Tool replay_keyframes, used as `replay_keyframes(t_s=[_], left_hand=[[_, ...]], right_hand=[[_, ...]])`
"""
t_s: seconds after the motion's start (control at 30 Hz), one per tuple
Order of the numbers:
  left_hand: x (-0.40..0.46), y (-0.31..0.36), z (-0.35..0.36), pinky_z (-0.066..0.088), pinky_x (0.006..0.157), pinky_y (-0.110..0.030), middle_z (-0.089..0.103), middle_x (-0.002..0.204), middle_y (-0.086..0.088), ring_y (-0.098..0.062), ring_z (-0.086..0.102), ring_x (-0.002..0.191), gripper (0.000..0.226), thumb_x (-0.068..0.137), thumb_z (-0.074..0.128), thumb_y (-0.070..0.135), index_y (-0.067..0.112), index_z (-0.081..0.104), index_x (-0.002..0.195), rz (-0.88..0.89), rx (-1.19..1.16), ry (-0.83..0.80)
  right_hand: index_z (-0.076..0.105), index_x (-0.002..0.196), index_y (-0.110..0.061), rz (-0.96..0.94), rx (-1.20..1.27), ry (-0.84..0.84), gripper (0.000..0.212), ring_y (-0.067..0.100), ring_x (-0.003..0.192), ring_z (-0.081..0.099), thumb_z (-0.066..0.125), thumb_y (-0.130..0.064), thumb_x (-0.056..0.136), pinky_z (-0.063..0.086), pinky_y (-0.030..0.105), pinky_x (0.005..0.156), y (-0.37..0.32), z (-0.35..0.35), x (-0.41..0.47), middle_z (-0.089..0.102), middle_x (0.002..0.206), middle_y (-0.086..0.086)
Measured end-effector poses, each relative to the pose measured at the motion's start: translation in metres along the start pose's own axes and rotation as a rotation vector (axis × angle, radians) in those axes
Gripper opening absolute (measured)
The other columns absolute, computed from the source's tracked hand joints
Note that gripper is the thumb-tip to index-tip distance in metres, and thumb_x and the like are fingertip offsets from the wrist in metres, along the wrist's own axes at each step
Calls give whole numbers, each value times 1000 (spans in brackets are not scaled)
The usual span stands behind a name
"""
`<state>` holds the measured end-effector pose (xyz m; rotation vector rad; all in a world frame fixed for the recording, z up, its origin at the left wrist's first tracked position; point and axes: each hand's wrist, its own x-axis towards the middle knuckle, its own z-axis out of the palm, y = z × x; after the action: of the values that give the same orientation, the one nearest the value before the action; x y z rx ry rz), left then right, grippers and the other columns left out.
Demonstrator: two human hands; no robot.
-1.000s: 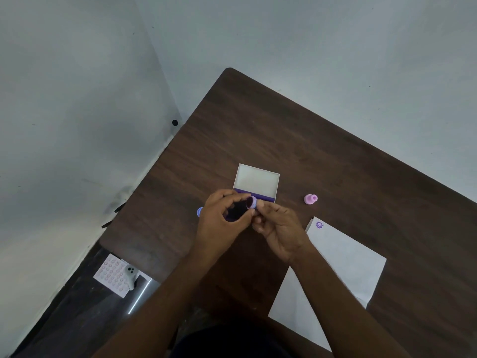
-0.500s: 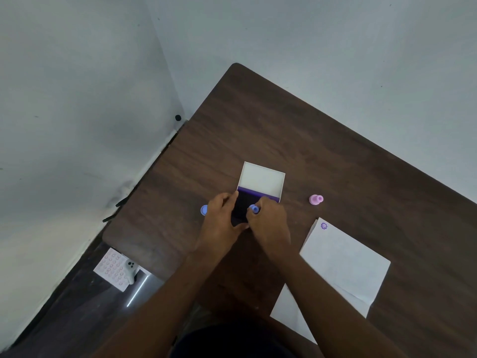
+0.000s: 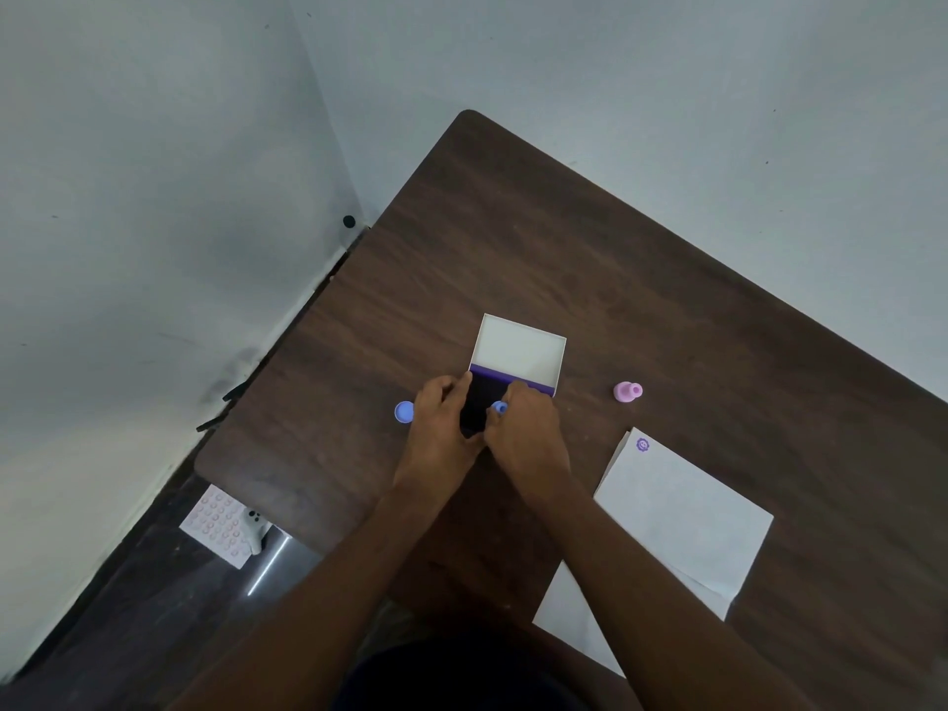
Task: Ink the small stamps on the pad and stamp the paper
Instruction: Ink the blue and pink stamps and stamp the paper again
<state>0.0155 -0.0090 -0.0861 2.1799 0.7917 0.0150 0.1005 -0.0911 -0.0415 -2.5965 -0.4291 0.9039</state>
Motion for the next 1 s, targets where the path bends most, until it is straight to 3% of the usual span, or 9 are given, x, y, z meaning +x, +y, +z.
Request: replay_keyframes(t_s=[0.37,0.57,0.73,0.83,0.93,1.0], left_hand=[[0,1,-3,34,94,-18,43,134,-7,-18,46,120,69,80,73,31,17,41,140,5,18,-21],[0,3,-6,42,105,-34,41,139,-10,-23,45,124,71,80,73,24,15,39,142,-37,39,-77],[-1,9,-10,37,97,-23,44,135,-9,-21,47,120,68,81,71,28,14,41,140,-12,47,-57],[2,10,-11,34,91,-21,46,131,-10,-21,49,116,74,76,76,34,15,42,139,2,113,-64],[-1,12,-15,37,93,-26,47,132,-9,-22,46,118,80,72,78,40,16,43,139,33,187,-59],[-3,19,-15,37,96,-27,47,132,-6,-19,44,121,72,75,75,40,19,45,138,85,205,-11]], right_hand=[[53,115,-6,1,13,27,31,28,105,59,62,-19,89,49,38,93,-1,3,1,61,117,15],[51,119,-8,49,-5,14,38,29,107,59,66,-19,86,48,40,95,-7,6,2,61,120,14],[52,117,-7,95,32,-7,35,30,104,59,64,-20,86,50,40,92,-8,2,3,61,118,14],[56,108,-9,119,122,-6,25,24,96,60,62,-24,88,50,33,83,-2,-6,1,63,108,11],[57,85,-20,94,293,160,10,6,72,57,64,-28,87,44,19,65,16,-12,-18,63,82,-3],[56,79,-26,120,411,305,14,-1,64,54,67,-29,86,36,8,59,33,-16,-34,57,73,-13]])
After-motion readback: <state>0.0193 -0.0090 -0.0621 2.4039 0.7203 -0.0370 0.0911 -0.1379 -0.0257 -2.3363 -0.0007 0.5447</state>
